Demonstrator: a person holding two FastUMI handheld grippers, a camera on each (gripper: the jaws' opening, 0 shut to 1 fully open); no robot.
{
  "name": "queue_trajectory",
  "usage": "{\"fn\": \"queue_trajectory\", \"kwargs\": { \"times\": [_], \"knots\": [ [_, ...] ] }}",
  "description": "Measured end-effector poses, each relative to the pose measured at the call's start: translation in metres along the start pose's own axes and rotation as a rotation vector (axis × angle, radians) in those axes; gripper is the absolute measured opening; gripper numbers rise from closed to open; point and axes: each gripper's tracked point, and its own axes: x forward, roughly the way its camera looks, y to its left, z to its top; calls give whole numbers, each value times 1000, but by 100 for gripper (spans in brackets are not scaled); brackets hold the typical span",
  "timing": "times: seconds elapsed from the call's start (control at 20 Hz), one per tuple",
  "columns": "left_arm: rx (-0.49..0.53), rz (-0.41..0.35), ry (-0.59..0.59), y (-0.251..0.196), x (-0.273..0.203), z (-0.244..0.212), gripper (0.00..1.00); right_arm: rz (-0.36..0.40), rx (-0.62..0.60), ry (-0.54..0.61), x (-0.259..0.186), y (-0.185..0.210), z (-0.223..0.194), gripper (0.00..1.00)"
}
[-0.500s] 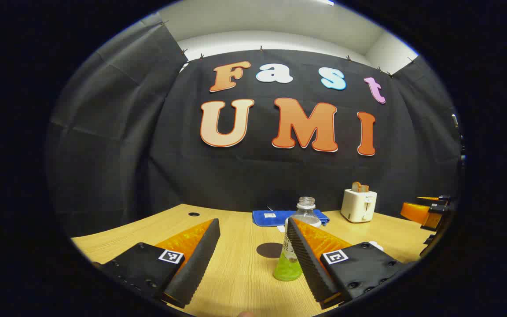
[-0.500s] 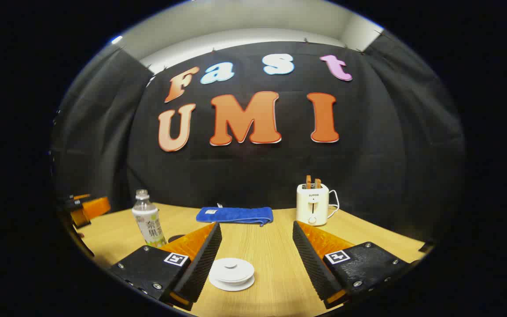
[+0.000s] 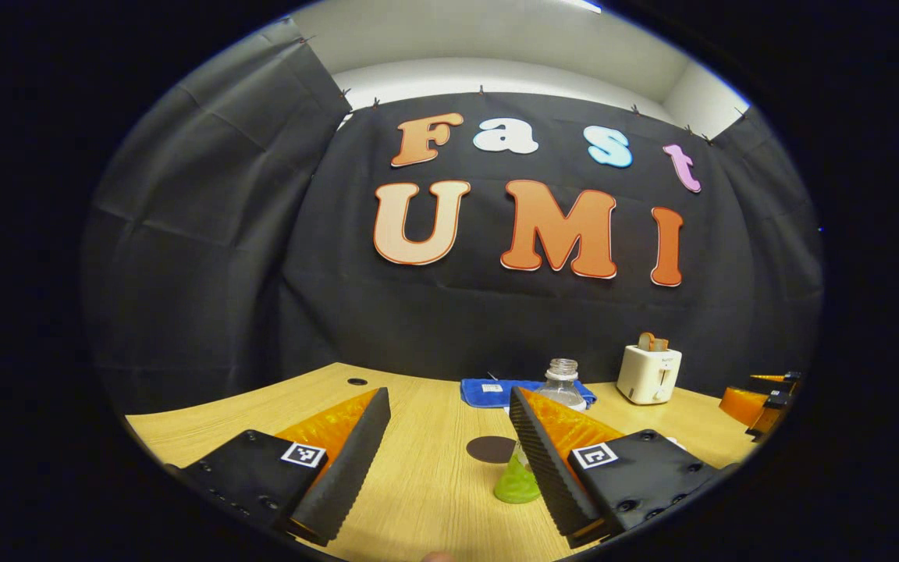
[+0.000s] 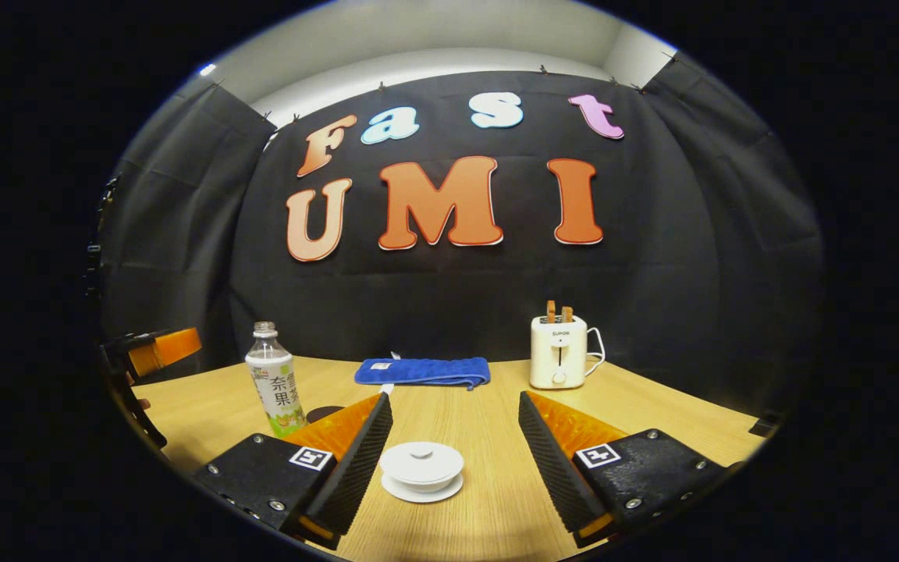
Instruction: Open the teacup lid with one hand, grasp the water bottle and pour water into the teacup with the other hand; after pouring, place the water bottle on the coaster and then close the teacup lid.
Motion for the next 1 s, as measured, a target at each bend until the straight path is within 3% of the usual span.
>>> {"fn": "queue_trajectory", "kwargs": {
  "times": [0.35,0.7,1.0],
  "knots": [
    [-17,-28,-1,2,-7,-11,100,-35,1,29,6,-1,-6,97],
    [-6,-28,15,1,-2,-18,99,19,-17,65,13,25,-23,98],
    [15,-47,7,-11,-2,-15,99,7,-19,91,23,23,-34,97]
  ]
}}
